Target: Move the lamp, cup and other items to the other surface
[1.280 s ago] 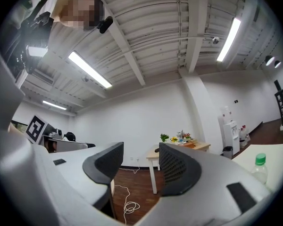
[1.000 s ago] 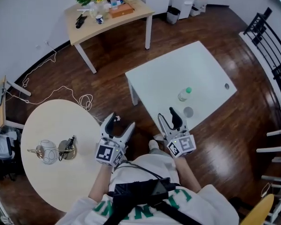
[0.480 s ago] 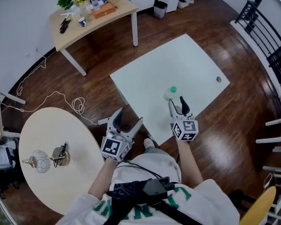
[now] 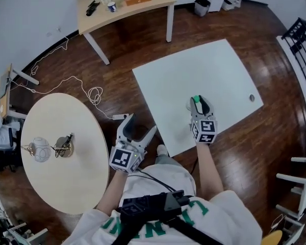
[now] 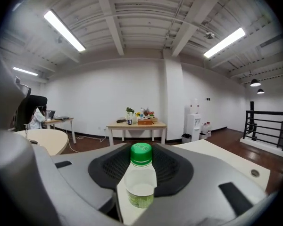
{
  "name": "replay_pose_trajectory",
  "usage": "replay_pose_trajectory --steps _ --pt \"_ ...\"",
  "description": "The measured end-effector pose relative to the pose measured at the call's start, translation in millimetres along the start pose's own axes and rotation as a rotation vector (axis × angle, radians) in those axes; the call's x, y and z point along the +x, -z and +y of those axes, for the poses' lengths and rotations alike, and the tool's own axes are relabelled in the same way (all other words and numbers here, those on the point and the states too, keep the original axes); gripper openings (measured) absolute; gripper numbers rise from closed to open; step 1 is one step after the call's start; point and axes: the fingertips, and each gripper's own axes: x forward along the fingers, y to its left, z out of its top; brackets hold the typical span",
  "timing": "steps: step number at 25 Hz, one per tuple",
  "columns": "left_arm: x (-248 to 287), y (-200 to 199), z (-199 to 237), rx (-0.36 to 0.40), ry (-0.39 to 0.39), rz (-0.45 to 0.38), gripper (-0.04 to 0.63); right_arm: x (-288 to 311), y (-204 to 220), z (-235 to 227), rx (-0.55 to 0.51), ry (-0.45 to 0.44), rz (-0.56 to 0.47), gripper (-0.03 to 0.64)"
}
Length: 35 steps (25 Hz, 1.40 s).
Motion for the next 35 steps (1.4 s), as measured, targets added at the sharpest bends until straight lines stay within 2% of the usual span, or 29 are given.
replay_pose_trajectory --steps 3,7,10,15,19,21,24,28,31,35 --pt "-25.2 -4.1 9.1 0.011 -0.069 -0.019 0.337 -3.6 -24.9 35.1 0.007 -0.11 -0.056 0.158" --pt "-71.6 -14.3 33.6 0.032 -0.173 -0.053 0.337 -16.2 -62.0 110.4 0.008 -0.276 -0.132 0.158" --pt "-119.8 -21.4 60.4 0.039 -0.277 -0.069 0.337 -21.9 -82.1 182.2 0.042 -0.406 -0.156 0.158" --pt "-215.9 -28.3 96.2 0.023 -0.471 -0.097 0.337 -33.2 -95.8 320.8 0.041 -0.681 -0.162 0.158" --pt "-308.5 -15.4 126.2 0.02 -0.695 -0.112 0.337 -43.8 -95.1 435.8 -0.013 -0.923 -0.16 0.158" --pt "-350.8 -22.2 134.9 0.002 -0.788 -0.134 0.337 -54.9 -95.4 488.7 -0.037 -1.027 -0.155 0.158" --pt "-411.4 -13.3 148.3 0.003 -0.928 -0.12 0.337 -70.7 -91.1 559.0 -0.074 -1.17 -0.144 0.158" --pt "-484.1 -22.5 146.7 -0.056 -1.067 -0.173 0.332 -106.0 -73.5 646.7 -0.139 -1.331 -0.138 0.158" --pt "-545.8 -11.4 138.4 -0.064 -1.177 -0.181 0.33 -147.1 -57.3 709.7 -0.186 -1.447 -0.122 0.158" --pt "-606.5 8.2 129.0 -0.087 -1.271 -0.182 0.33 -181.1 -33.5 779.6 -0.206 -1.534 -0.106 0.158"
